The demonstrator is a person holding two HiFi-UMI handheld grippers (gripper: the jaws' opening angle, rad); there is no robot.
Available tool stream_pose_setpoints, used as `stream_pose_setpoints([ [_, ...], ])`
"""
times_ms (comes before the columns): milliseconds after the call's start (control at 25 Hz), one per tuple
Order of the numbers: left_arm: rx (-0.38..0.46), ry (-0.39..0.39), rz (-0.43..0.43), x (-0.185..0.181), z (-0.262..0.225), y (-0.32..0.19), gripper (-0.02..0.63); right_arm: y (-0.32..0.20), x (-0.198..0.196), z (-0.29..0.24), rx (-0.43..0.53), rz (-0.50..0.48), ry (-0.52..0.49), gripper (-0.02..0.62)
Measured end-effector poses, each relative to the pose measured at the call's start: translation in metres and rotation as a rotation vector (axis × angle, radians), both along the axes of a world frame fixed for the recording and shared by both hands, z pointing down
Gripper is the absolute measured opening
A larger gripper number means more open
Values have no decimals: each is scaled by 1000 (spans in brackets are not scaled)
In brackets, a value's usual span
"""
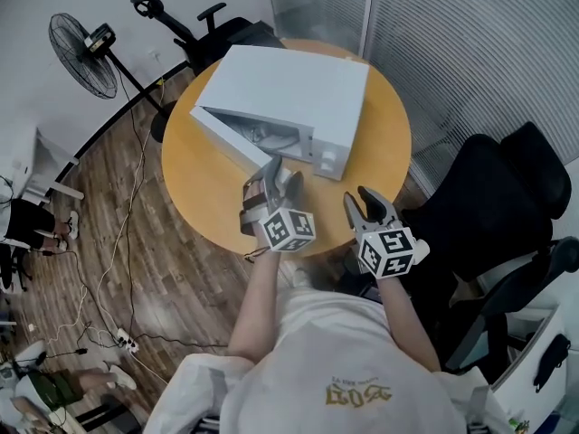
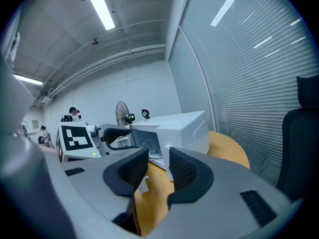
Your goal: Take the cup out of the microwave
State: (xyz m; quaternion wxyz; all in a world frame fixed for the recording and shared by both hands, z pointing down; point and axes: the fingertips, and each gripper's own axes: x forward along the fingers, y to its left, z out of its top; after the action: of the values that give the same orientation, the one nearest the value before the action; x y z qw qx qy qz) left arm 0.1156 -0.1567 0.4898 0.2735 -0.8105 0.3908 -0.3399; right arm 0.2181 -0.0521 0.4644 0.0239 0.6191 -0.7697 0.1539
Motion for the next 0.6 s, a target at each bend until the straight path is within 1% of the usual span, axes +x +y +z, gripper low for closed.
stream_pose_setpoints([
  [200, 0, 6, -22, -4, 0, 1, 270, 2, 0, 0, -4, -9, 1, 127],
  [320, 5, 24, -47, -9, 0, 1, 278, 4, -4, 2, -12, -20, 8, 127],
  [400, 17, 44, -74, -15, 0, 0, 328, 5, -4, 5, -22, -22, 14, 126],
  [600, 26, 124, -126, -28, -4, 0, 364, 10, 1, 9, -34, -8, 14, 126],
])
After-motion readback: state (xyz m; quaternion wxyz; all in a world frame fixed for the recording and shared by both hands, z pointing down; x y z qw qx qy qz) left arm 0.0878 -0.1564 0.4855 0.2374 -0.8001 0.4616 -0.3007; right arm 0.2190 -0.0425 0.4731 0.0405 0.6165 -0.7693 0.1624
